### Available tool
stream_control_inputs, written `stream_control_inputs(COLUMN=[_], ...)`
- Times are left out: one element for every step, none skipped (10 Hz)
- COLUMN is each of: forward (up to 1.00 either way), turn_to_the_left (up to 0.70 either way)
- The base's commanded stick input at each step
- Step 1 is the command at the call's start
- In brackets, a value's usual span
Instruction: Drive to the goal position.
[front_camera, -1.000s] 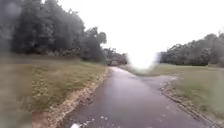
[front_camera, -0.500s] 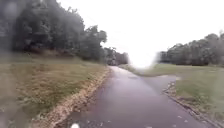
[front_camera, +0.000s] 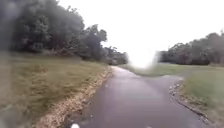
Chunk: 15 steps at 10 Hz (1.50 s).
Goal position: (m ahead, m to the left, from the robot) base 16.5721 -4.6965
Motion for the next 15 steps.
stream_control_inputs(forward=[0.50, 0.50, 0.50, 0.50, 0.50, 0.50, 0.50, 0.50, 0.50, 0.50, 0.50, 0.50, 0.50, 0.50, 0.50], turn_to_the_left=[-0.50, -0.45, -0.10, 0.00, 0.00, 0.00, 0.00, 0.00, 0.00, 0.00, 0.00, 0.00, 0.00, 0.00, -0.11])
